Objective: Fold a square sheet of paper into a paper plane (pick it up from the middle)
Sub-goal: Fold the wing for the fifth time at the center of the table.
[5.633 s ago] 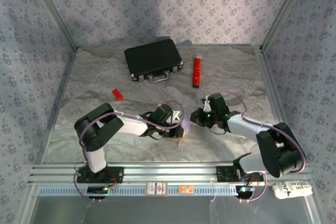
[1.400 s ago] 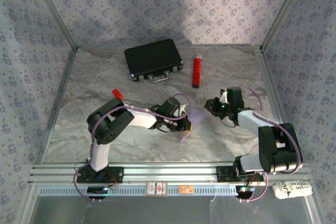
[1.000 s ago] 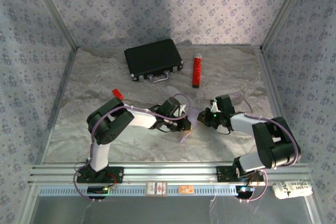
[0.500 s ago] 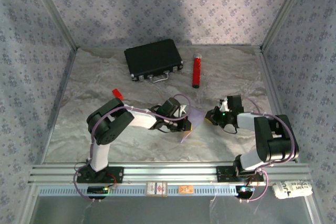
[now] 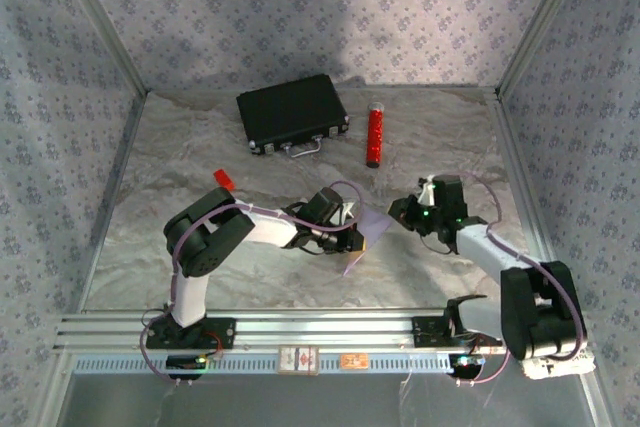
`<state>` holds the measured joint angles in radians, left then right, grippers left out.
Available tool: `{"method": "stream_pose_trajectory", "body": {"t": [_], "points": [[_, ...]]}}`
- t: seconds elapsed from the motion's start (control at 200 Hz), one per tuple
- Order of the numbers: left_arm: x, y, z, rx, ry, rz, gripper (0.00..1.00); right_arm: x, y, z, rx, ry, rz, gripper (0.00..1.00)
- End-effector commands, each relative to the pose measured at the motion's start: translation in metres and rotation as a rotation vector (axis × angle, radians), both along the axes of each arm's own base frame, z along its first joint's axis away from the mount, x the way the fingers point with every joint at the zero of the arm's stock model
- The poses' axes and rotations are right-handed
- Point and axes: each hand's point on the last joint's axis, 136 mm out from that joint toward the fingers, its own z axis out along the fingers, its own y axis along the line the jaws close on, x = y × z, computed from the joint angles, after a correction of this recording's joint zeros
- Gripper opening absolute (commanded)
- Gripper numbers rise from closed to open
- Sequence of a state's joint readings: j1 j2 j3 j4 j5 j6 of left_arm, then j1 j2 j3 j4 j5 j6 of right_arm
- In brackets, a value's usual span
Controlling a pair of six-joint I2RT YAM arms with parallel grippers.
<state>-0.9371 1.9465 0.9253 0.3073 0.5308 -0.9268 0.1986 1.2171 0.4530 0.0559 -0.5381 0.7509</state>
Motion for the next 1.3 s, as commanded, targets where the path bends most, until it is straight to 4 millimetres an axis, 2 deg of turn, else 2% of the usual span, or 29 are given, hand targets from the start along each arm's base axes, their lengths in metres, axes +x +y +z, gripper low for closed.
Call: {"method": "stream_pose_trajectory", "body": {"t": [0.0, 0.19, 0.335, 0.435, 0.635, 0.755, 0.84, 0.934, 1.069, 1.194, 1.294], "points": [[-0.032, 0.038, -0.049, 0.208, 0.127, 0.004, 0.00, -0.028, 0.014, -0.021, -0.011, 0.096, 0.024, 0.10], [-0.029, 0.035, -0.040, 0.186, 0.111, 0.004, 0.00, -0.047, 0.035, -0.036, 0.000, 0.115, 0.065, 0.07], [-0.028, 0.035, -0.039, 0.185, 0.111, 0.011, 0.00, -0.047, 0.050, -0.031, 0.033, 0.102, 0.114, 0.04], [-0.029, 0.036, -0.041, 0.185, 0.113, 0.013, 0.00, -0.049, 0.050, -0.038, 0.008, 0.123, 0.112, 0.03], [-0.029, 0.037, -0.042, 0.184, 0.116, 0.020, 0.00, -0.061, 0.047, -0.067, -0.016, 0.213, 0.108, 0.02], [-0.029, 0.037, -0.041, 0.185, 0.117, 0.027, 0.00, -0.069, 0.038, -0.078, -0.057, 0.250, 0.091, 0.01], [-0.028, 0.040, -0.040, 0.188, 0.120, 0.051, 0.00, -0.064, 0.034, -0.071, -0.062, 0.217, 0.080, 0.02], [-0.024, 0.036, -0.028, 0.137, 0.105, 0.084, 0.00, -0.050, 0.031, -0.054, -0.043, 0.173, 0.091, 0.04], [-0.015, 0.029, 0.013, 0.049, 0.019, 0.105, 0.18, -0.037, 0.018, -0.043, -0.061, 0.175, 0.082, 0.07], [-0.001, 0.044, 0.032, 0.063, -0.044, 0.154, 0.27, -0.039, 0.011, -0.040, -0.113, 0.188, 0.080, 0.10], [0.007, 0.060, 0.029, 0.077, -0.038, 0.182, 0.29, -0.043, 0.013, -0.038, -0.109, 0.188, 0.091, 0.12]]}}
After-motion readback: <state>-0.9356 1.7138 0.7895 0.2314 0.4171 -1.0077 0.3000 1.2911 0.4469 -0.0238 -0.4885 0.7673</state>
